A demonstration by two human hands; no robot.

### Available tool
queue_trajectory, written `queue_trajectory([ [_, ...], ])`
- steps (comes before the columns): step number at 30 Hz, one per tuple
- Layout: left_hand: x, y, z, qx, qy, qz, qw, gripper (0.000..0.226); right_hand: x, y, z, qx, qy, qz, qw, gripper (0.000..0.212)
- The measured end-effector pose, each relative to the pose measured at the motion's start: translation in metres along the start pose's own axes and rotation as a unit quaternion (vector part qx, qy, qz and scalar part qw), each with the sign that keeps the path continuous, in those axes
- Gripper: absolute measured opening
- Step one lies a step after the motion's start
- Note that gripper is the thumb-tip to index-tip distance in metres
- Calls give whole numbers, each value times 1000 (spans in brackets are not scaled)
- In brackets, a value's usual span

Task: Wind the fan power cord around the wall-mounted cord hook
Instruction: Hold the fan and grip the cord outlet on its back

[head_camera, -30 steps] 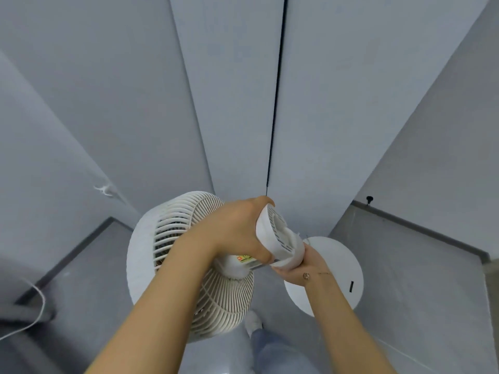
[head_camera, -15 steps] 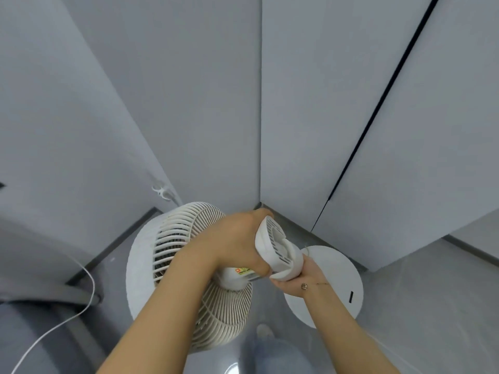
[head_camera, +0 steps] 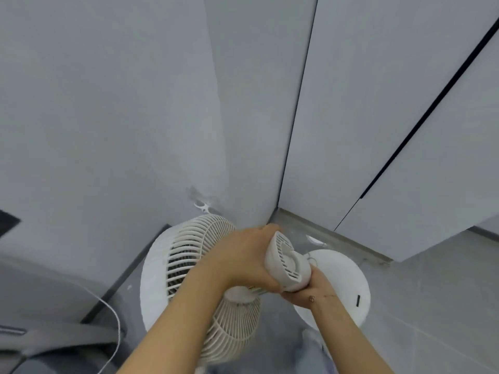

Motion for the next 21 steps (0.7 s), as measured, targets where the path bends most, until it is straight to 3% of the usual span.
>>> queue_trajectory([
  [8, -67, 13, -106, 16, -1, -42, 999, 67, 75, -22, 105, 17, 10, -6, 1000, 43],
  [21, -66, -4, -207, 83, 40, -71, 993, 69, 179, -27, 166, 13, -13, -2, 1000, 40],
])
Point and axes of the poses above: each hand's wrist, its own x-axis towards the middle knuckle, its own y-axis out of the back of the hand, z = x × y, the point moved 7 cm from there along x, towards the middle knuckle, and after that the axes turned 15 degrees about -z, right-handed, at the moved point
